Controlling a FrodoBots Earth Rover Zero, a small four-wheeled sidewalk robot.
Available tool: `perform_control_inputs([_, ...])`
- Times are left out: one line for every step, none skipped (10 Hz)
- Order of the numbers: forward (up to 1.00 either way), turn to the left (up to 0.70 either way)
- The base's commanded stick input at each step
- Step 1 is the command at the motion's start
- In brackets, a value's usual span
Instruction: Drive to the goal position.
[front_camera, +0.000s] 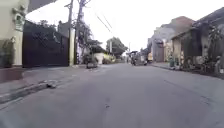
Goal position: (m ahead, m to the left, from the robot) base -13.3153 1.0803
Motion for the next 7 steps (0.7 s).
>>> perform_control_inputs([1.00, 0.04])
perform_control_inputs([1.00, 0.04])
perform_control_inputs([1.00, 0.04])
perform_control_inputs([1.00, 0.04])
perform_control_inputs([1.00, 0.04])
perform_control_inputs([1.00, 0.04])
perform_control_inputs([1.00, 0.04])
